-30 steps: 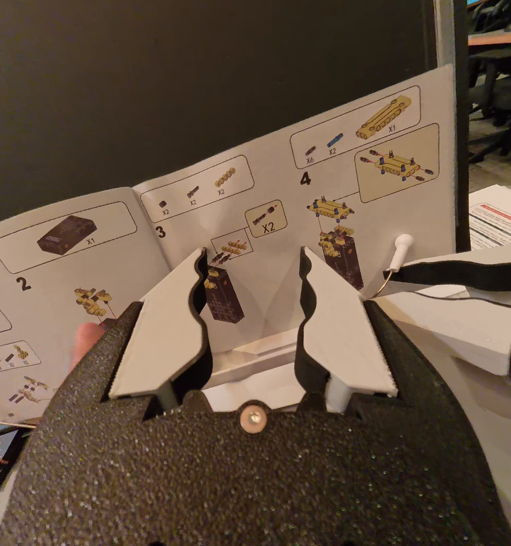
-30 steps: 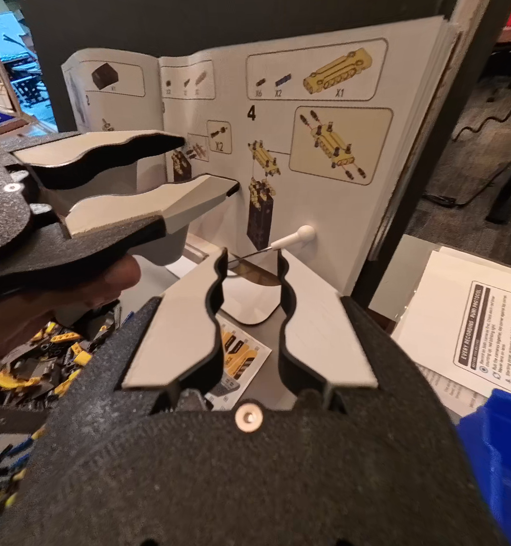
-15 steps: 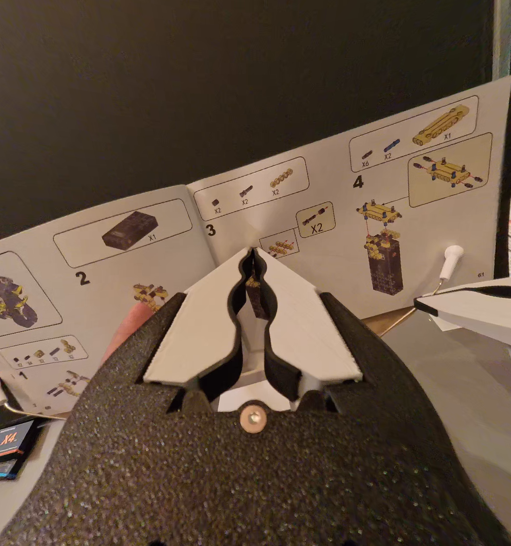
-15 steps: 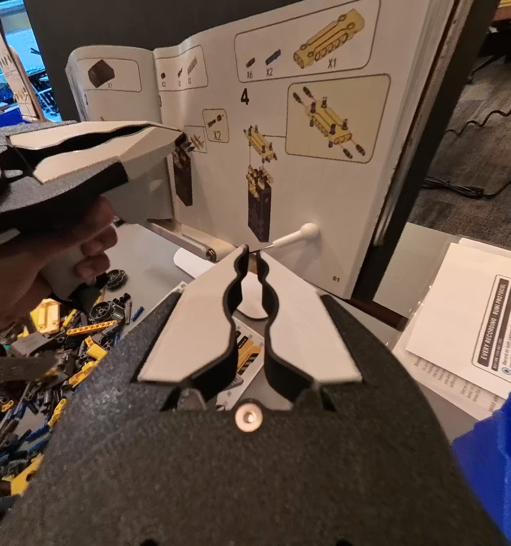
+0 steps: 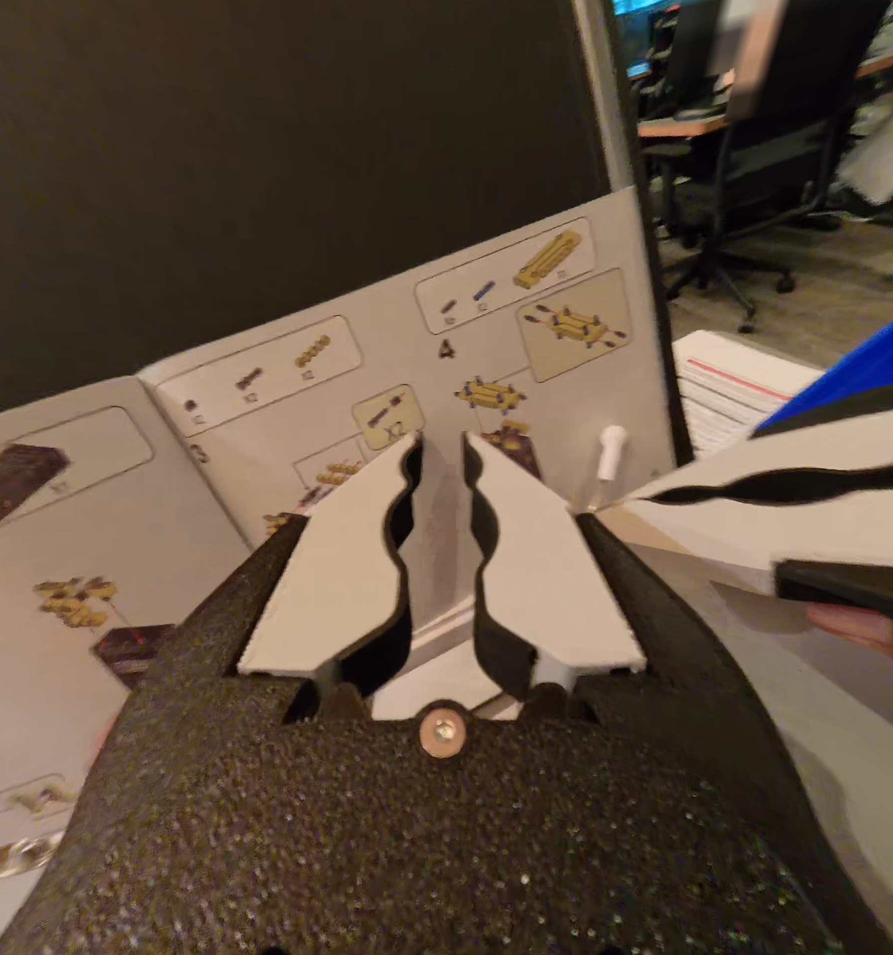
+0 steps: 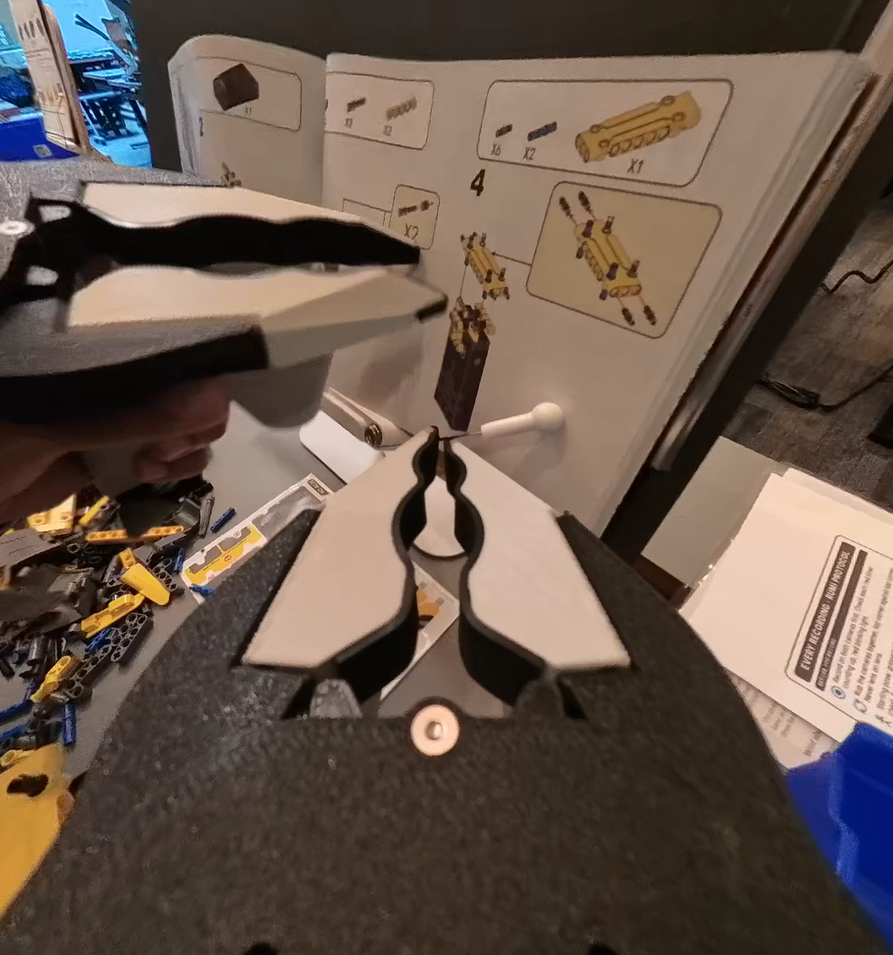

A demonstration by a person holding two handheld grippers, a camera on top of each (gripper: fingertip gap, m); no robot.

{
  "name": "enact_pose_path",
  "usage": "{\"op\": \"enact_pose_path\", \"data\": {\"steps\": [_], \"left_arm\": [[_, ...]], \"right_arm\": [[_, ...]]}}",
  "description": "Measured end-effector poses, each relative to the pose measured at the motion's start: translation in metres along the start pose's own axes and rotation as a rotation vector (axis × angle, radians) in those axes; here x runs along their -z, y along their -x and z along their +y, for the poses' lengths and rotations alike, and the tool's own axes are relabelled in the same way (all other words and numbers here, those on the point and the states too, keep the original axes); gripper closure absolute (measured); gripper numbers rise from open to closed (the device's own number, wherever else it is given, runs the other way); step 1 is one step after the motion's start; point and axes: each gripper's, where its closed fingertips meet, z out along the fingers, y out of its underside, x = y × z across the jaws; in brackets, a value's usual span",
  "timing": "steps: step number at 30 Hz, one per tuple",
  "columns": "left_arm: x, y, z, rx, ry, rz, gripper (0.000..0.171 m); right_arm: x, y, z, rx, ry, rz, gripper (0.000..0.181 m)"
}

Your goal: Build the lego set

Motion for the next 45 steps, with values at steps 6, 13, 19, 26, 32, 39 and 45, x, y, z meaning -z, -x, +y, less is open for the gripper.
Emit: {"op": "enact_pose_path", "data": {"steps": [6, 13, 19, 26, 32, 39, 45], "left_arm": [[-0.003, 0.012, 0.001, -0.024, 0.018, -0.080, 0.171], [0.002, 0.025, 0.002, -0.009, 0.007, -0.147, 0.171], [0.027, 0.046, -0.003, 0.009, 0.001, -0.150, 0.171], [0.079, 0.076, -0.017, 0.154, -0.087, 0.008, 0.169], [0.062, 0.068, -0.014, 0.159, -0.066, 0.093, 0.171], [0.016, 0.048, -0.017, 0.123, -0.043, 0.077, 0.171], [0.003, 0.050, -0.013, 0.173, -0.056, 0.103, 0.171]], "right_arm": [[0.021, -0.016, -0.006, -0.010, -0.044, 0.068, 0.181], [0.019, -0.015, -0.006, -0.057, -0.029, 0.087, 0.181], [0.014, -0.014, -0.006, -0.001, -0.046, 0.086, 0.180], [0.030, -0.019, -0.036, 0.209, -0.173, 0.256, 0.150], [0.038, -0.015, -0.068, 0.455, -0.291, 0.480, 0.103], [0.005, -0.029, -0.081, 0.510, -0.170, 0.520, 0.100], [-0.012, -0.037, -0.060, 0.510, -0.096, 0.566, 0.087]]}}
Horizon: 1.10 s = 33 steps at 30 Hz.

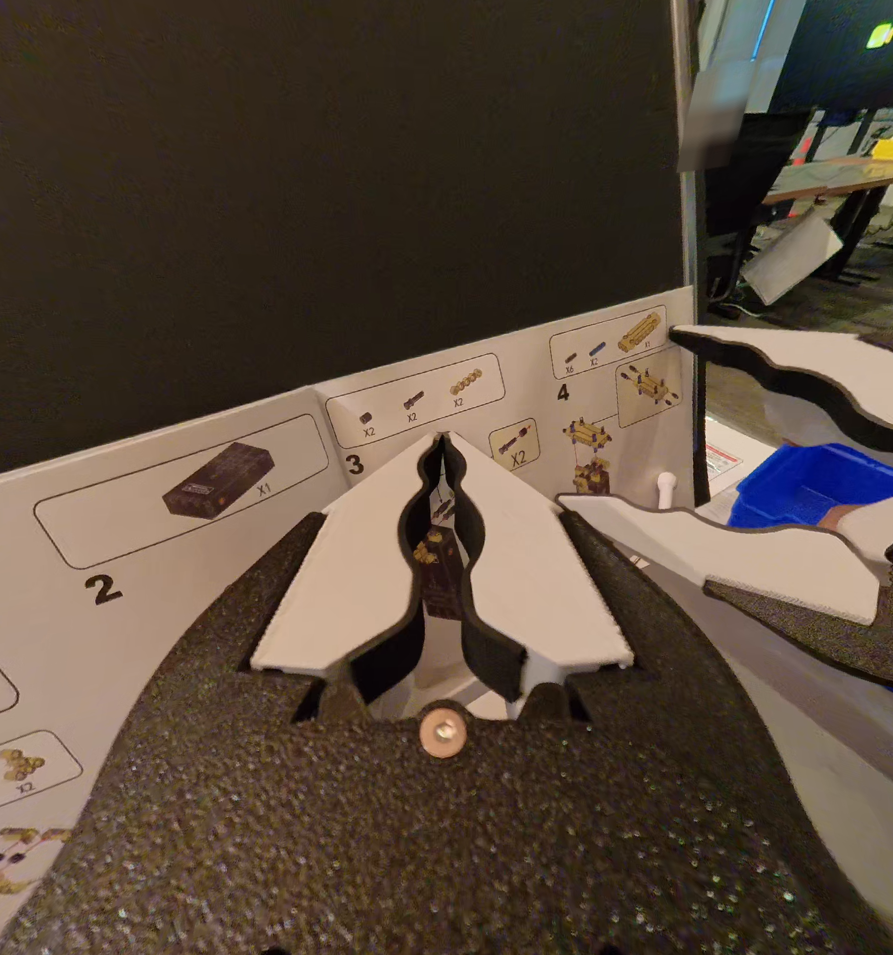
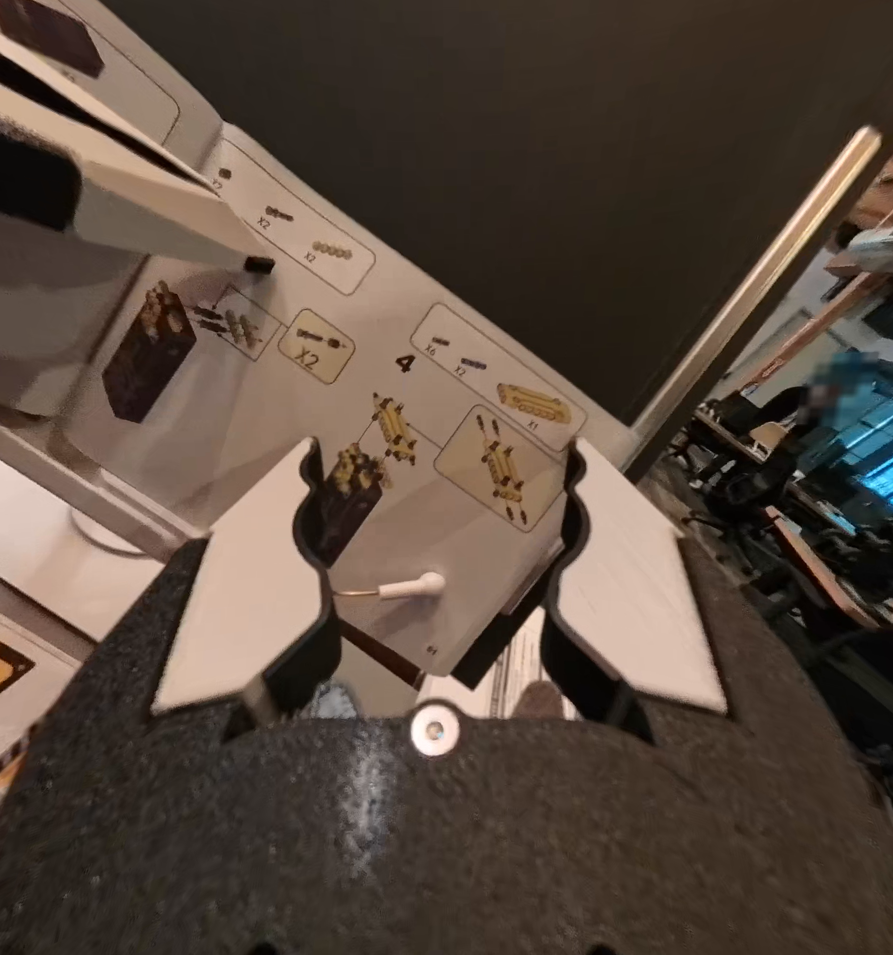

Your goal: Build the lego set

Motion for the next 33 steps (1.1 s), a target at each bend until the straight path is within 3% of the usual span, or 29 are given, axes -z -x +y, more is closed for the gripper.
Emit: {"op": "enact_pose_path", "data": {"steps": [9, 14, 16, 20, 25, 33], "left_arm": [[-0.008, -0.006, 0.009, -0.029, 0.050, 0.020, 0.171], [-0.009, -0.005, 0.013, -0.023, 0.064, 0.014, 0.171], [-0.010, -0.004, 0.013, -0.017, 0.067, 0.013, 0.171], [-0.009, -0.005, 0.013, -0.006, 0.058, 0.020, 0.171], [-0.008, -0.005, 0.013, -0.017, 0.057, 0.013, 0.171], [-0.010, -0.004, 0.012, -0.012, 0.045, 0.015, 0.171]], "right_arm": [[-0.012, 0.032, 0.021, -0.035, 0.188, -0.154, 0.074], [-0.016, 0.040, 0.020, -0.026, 0.148, -0.182, 0.094], [-0.015, 0.047, 0.013, -0.056, 0.107, -0.226, 0.111], [-0.013, 0.044, 0.005, -0.114, 0.081, -0.254, 0.116], [-0.010, -0.029, -0.019, -0.179, -0.108, -0.007, 0.091], [-0.033, -0.013, -0.011, -0.230, -0.063, -0.196, 0.072]]}}
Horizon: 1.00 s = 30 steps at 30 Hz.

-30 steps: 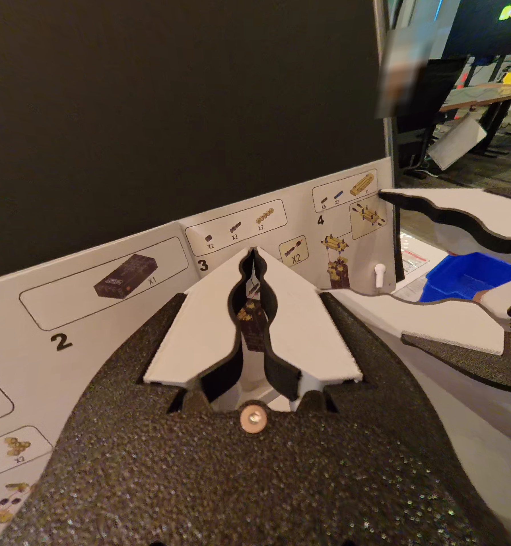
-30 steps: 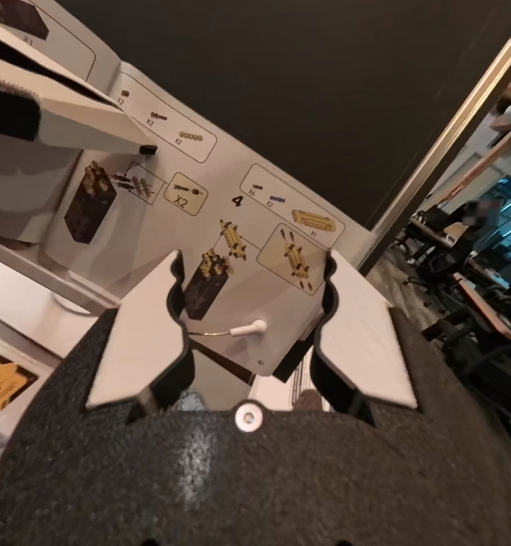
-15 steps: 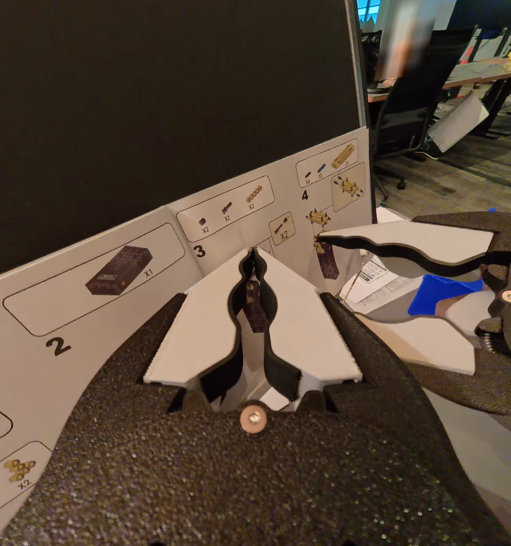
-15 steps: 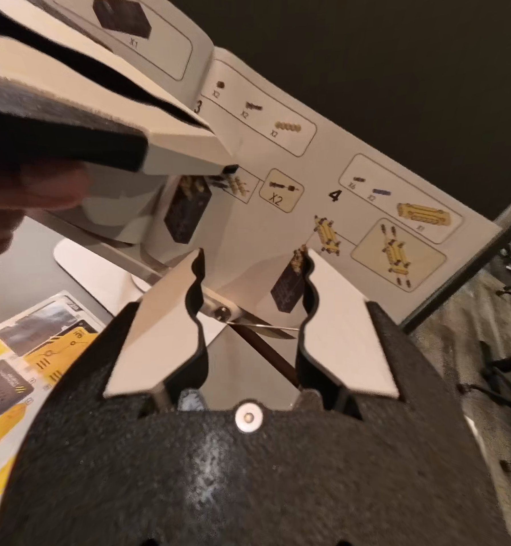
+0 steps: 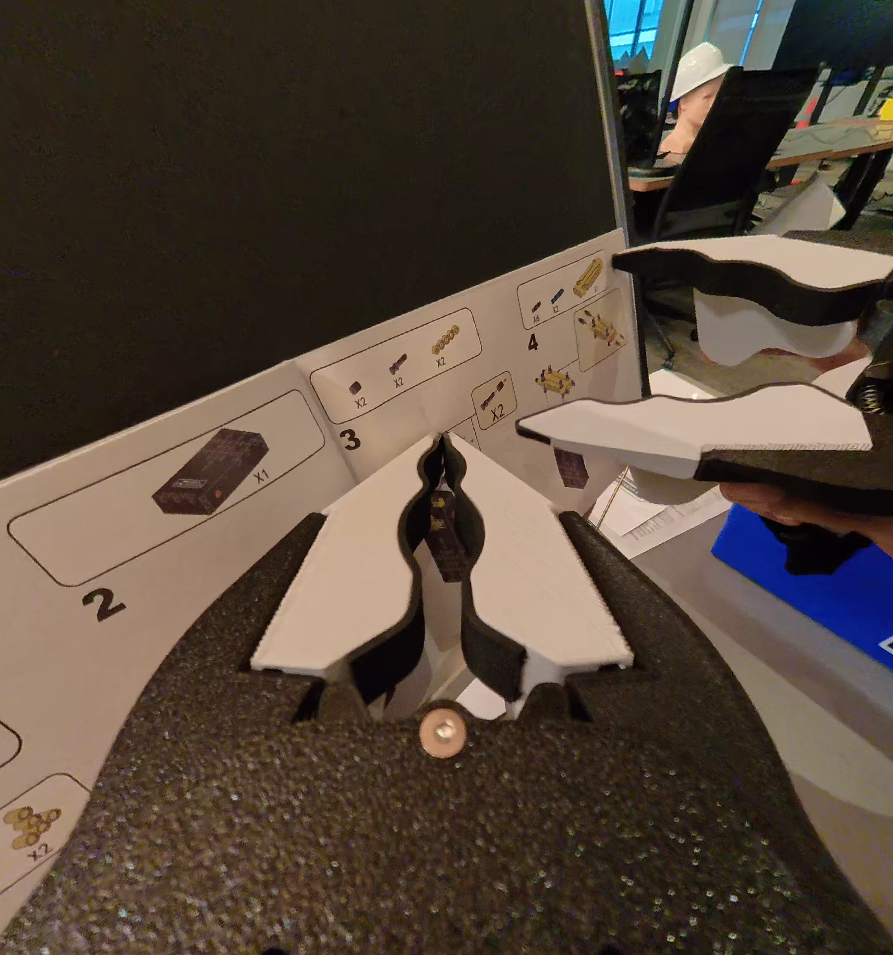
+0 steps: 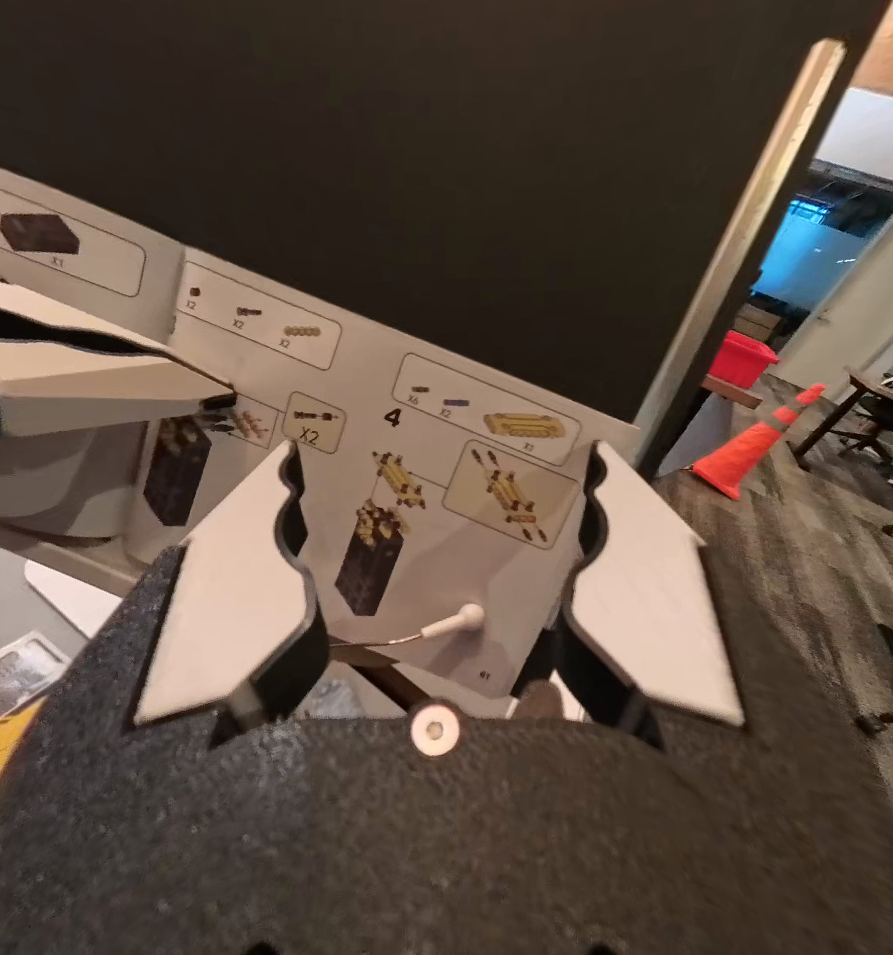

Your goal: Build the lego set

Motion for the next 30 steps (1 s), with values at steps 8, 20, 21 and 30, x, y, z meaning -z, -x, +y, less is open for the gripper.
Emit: {"op": "enact_pose_path", "data": {"steps": [8, 20, 21, 30], "left_arm": [[-0.002, 0.002, 0.001, -0.003, 0.006, -0.006, 0.171], [0.020, -0.009, -0.021, 0.000, -0.048, 0.064, 0.171], [0.023, -0.012, -0.022, -0.010, -0.053, 0.076, 0.171], [0.026, -0.036, -0.043, -0.340, -0.075, 0.121, 0.125]], "right_arm": [[-0.013, 0.044, 0.010, 0.023, 0.107, -0.140, 0.069], [0.012, 0.025, 0.009, 0.288, 0.066, -0.062, 0.168], [0.014, 0.023, 0.008, 0.284, 0.059, -0.057, 0.168], [0.021, 0.020, 0.004, 0.262, 0.007, -0.022, 0.155]]}}
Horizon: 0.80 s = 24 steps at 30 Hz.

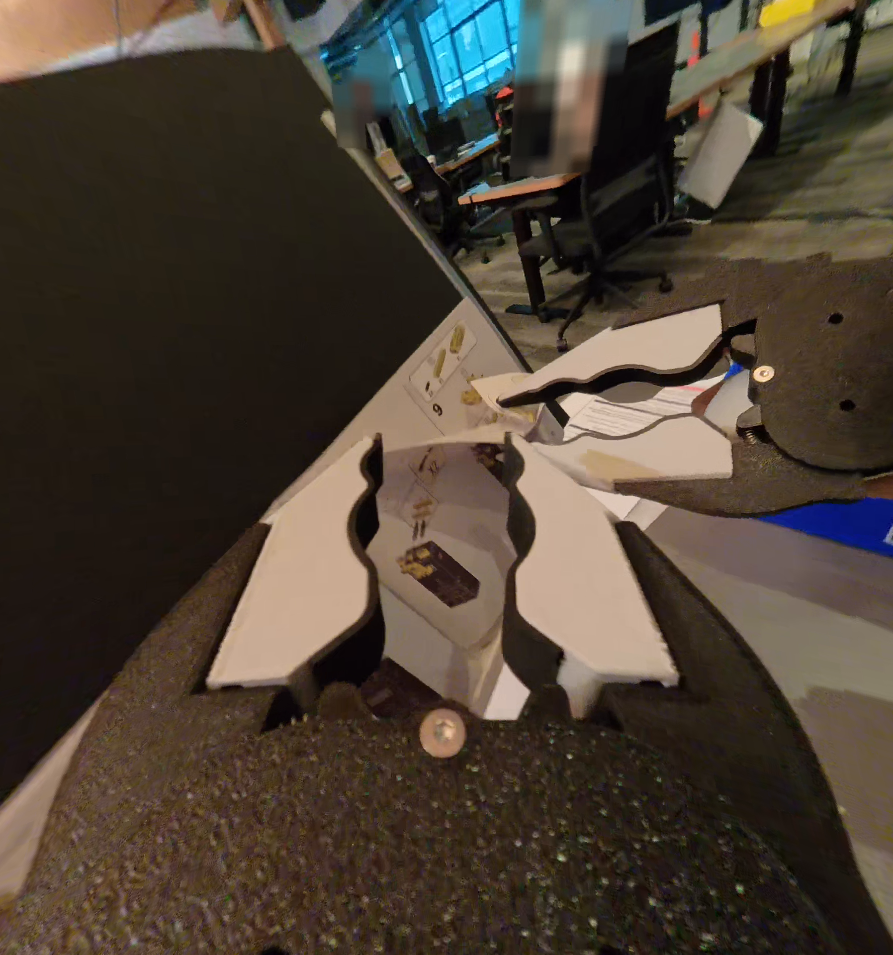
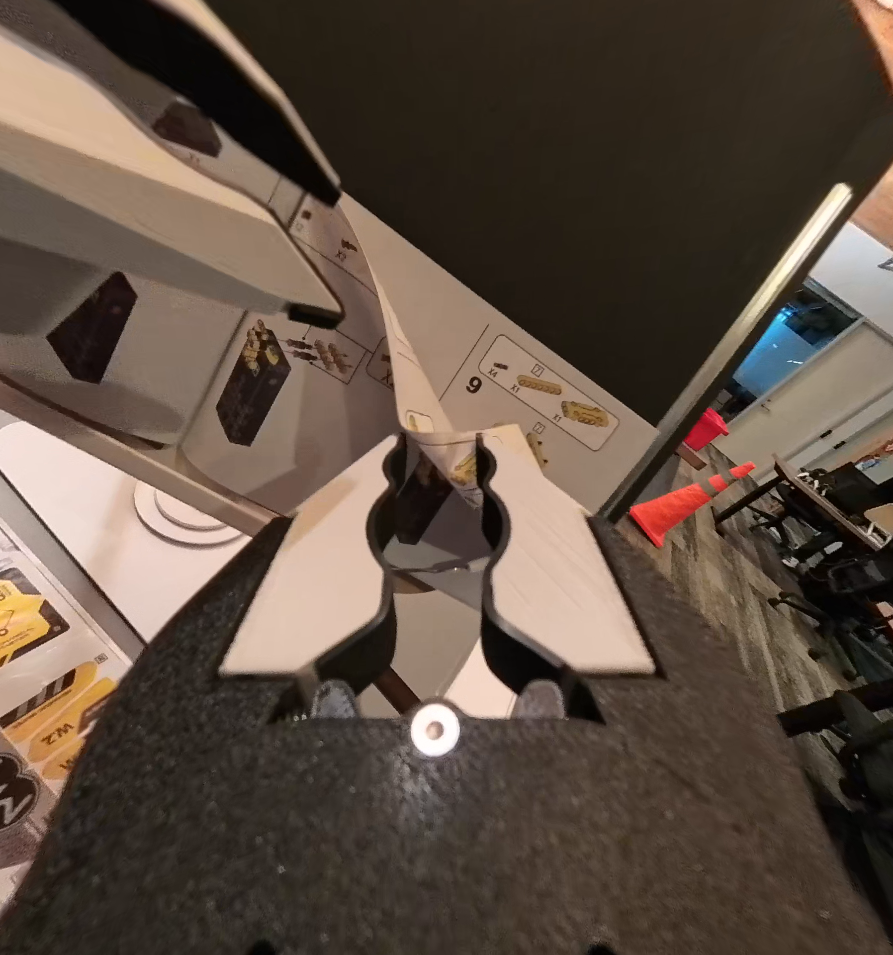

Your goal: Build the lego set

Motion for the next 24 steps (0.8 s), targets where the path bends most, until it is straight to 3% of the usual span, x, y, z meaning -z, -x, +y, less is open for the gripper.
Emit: {"op": "enact_pose_path", "data": {"steps": [5, 8, 10, 14, 17, 20, 24], "left_arm": [[-0.021, -0.020, 0.005, -0.231, 0.133, 0.225, 0.122], [-0.038, -0.014, 0.016, -0.473, 0.245, 0.196, 0.122], [-0.045, -0.018, 0.021, -0.553, 0.304, 0.213, 0.122], [-0.060, -0.032, 0.020, -0.498, 0.354, 0.260, 0.123], [-0.069, -0.031, 0.026, -0.489, 0.403, 0.247, 0.127], [-0.073, -0.027, 0.015, -0.498, 0.349, 0.193, 0.143], [-0.073, -0.028, 0.008, -0.525, 0.301, 0.158, 0.150]], "right_arm": [[0.003, -0.003, -0.002, -0.042, -0.027, -0.005, 0.155], [0.006, -0.007, -0.001, -0.057, -0.029, 0.003, 0.155], [0.010, -0.012, 0.002, -0.070, -0.021, 0.019, 0.155], [0.024, -0.025, 0.018, -0.190, 0.006, 0.068, 0.155], [0.033, -0.040, 0.046, -0.452, 0.049, 0.142, 0.152], [0.025, -0.024, 0.062, -0.688, 0.066, 0.042, 0.152], [0.005, -0.005, 0.064, -0.771, 0.063, -0.035, 0.149]]}}
